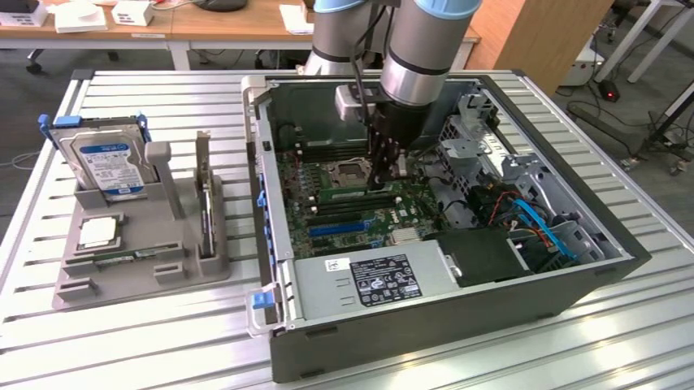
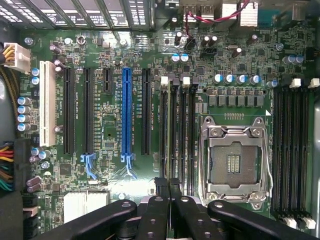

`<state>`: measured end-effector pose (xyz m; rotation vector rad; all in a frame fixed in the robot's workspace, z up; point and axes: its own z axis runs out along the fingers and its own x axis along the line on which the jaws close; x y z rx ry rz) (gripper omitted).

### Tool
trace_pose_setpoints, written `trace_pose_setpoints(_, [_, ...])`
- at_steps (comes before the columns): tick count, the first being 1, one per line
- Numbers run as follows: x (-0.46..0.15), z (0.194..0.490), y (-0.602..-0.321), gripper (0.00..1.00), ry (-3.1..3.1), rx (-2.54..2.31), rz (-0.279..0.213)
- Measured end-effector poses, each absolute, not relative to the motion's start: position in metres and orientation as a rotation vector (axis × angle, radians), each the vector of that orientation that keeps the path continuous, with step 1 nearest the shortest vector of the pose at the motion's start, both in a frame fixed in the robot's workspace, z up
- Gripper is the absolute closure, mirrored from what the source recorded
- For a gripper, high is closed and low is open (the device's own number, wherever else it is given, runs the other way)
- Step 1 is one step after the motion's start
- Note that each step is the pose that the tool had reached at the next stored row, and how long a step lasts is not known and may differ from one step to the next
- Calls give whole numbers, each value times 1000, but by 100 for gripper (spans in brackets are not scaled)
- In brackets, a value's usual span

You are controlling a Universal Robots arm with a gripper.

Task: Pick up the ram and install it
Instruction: 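Insert the ram into the slot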

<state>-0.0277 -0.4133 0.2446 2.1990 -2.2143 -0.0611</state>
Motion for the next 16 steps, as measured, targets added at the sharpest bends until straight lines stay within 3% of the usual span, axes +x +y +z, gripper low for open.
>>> trace_pose_setpoints(16, [-28,237,-413,89,-2214,2199,-61])
